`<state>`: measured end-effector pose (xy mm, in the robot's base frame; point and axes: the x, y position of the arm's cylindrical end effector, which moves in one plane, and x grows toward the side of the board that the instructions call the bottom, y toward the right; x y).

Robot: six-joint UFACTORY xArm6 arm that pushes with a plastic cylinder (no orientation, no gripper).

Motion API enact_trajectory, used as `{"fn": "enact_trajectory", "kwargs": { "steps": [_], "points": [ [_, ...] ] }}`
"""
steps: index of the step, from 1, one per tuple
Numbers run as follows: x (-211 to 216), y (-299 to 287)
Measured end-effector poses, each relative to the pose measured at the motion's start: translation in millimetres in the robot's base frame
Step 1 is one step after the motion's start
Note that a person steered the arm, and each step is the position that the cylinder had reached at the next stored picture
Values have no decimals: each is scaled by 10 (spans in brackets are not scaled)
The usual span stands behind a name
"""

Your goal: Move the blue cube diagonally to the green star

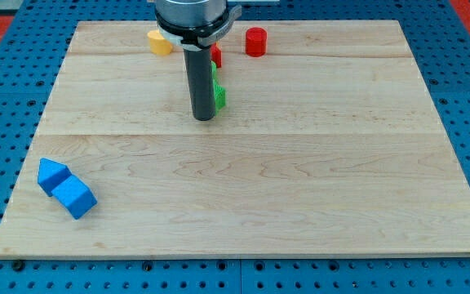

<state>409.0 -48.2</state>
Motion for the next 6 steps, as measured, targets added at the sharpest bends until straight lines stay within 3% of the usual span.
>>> {"fn": "enact_trajectory", "kwargs": {
  "steps": [1,2,3,4,5,6],
  "points": [
    [-2,-63],
    [398,-173],
    [1579,-266],
    [1998,-1141],
    [1840,-1905],
    [1492,-1879]
  ]
}}
